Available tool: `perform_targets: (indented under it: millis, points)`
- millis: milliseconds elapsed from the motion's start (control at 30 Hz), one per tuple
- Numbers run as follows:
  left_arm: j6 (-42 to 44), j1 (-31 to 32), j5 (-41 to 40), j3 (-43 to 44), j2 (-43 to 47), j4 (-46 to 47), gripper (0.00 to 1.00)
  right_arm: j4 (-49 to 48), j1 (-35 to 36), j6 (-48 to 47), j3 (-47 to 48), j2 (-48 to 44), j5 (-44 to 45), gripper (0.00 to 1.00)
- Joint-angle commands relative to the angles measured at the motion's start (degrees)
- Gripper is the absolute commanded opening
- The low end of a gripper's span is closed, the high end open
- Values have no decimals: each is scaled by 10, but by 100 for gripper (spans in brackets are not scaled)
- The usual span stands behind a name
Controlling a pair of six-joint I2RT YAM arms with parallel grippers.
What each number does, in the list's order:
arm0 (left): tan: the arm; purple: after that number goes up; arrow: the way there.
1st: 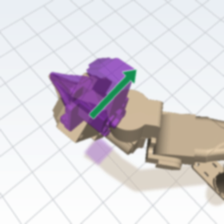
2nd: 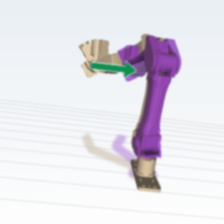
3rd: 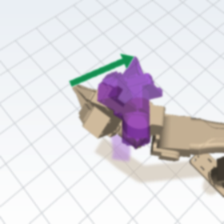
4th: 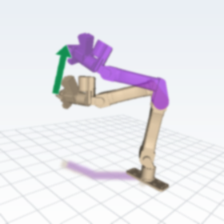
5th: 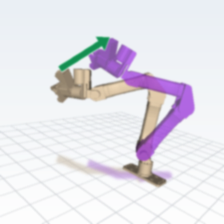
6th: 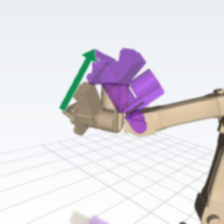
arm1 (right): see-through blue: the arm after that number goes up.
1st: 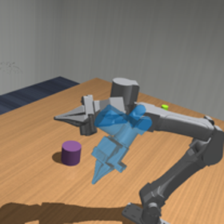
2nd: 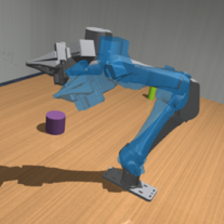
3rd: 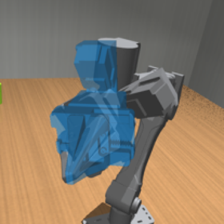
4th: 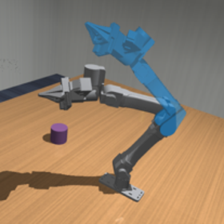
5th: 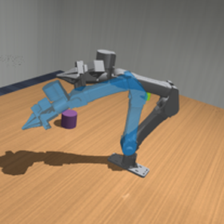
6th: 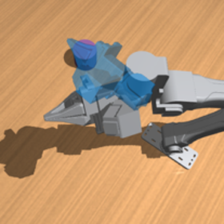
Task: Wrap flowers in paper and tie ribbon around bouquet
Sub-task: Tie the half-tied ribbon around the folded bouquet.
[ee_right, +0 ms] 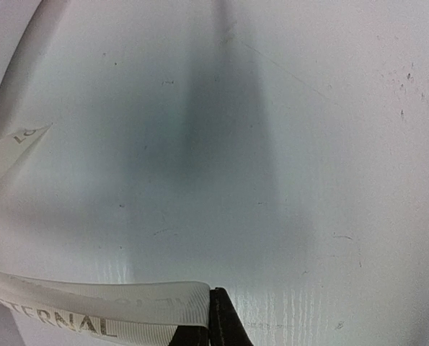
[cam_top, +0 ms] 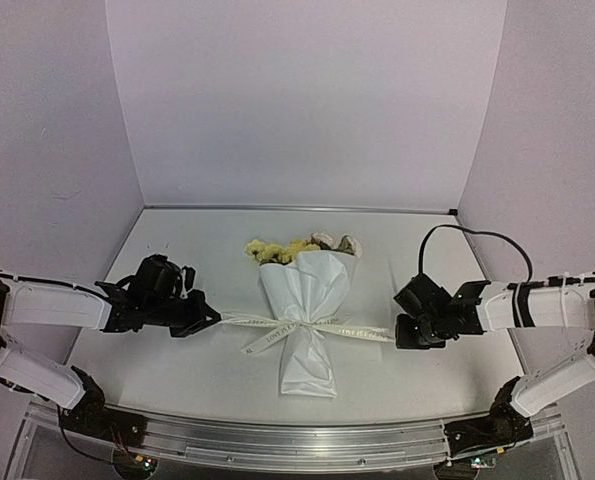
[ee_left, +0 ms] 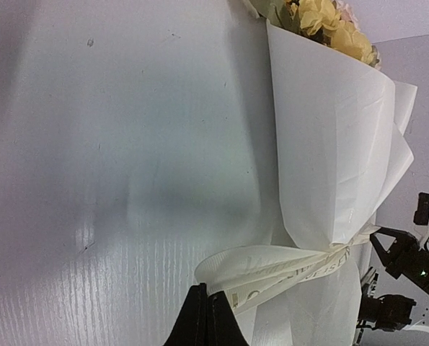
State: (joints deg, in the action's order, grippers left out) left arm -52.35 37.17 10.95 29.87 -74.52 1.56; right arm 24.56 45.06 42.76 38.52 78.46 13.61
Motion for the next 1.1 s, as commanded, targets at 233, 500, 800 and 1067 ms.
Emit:
perform_targets:
  millis: [233,500,800,1067]
  points:
    - [15,-65,-111,-19,-30,-65,0,166,-7,11,-34,21,89,0]
    - [22,-92,-61,-36,-37,-50,0,153,10,28,-70,39,94,0]
    - [97,-74,-17,4,-53,-37,0,99,67,-75,-32,44,20,1]
    - [133,-36,-21,52,-78,-55,0,86,75,-125,-19,18,-39,45]
